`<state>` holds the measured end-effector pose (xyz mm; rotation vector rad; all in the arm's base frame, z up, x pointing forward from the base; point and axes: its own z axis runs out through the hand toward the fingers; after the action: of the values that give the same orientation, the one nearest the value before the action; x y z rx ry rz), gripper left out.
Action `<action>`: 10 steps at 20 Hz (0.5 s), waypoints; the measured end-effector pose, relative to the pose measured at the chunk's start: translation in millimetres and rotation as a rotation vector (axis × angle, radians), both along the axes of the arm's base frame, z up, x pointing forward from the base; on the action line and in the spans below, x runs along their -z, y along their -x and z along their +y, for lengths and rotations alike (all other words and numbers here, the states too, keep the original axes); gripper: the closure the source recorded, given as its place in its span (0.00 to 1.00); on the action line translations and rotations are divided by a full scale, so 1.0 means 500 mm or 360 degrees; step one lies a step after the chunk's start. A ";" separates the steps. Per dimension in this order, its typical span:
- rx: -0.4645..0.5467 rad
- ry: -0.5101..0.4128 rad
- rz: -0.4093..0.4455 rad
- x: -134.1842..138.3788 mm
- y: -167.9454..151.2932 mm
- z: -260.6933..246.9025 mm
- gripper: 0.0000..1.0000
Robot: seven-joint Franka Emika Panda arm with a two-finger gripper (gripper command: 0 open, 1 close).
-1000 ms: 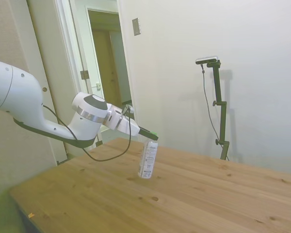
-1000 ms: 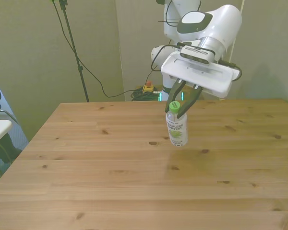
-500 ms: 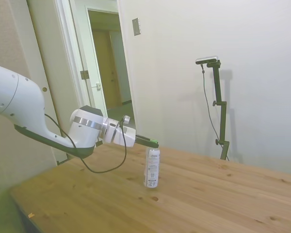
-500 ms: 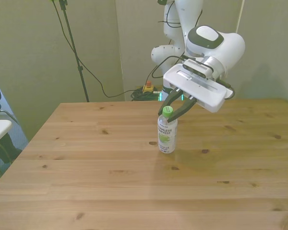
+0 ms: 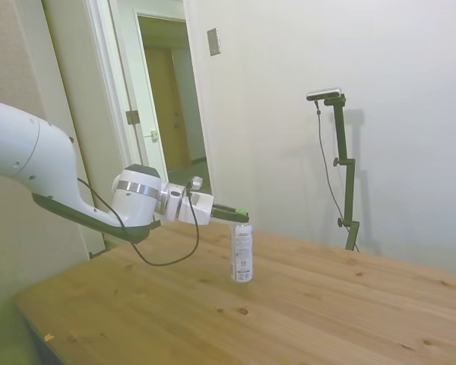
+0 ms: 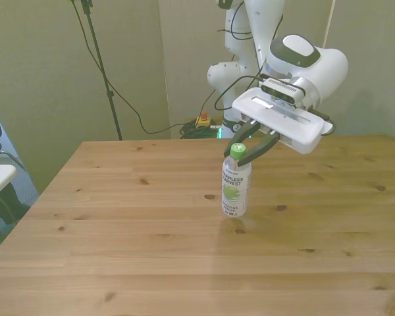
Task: Stand the water bottle
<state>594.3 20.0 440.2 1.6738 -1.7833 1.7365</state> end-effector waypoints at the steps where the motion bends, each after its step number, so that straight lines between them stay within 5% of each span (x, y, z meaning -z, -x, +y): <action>1: 0.0004 0.0007 0.0004 0.004 -0.003 0.004 1.00; 10: 0.0006 0.0027 0.0039 0.040 -0.029 0.013 1.00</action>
<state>608.9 26.8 420.3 1.6767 -1.7548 1.7172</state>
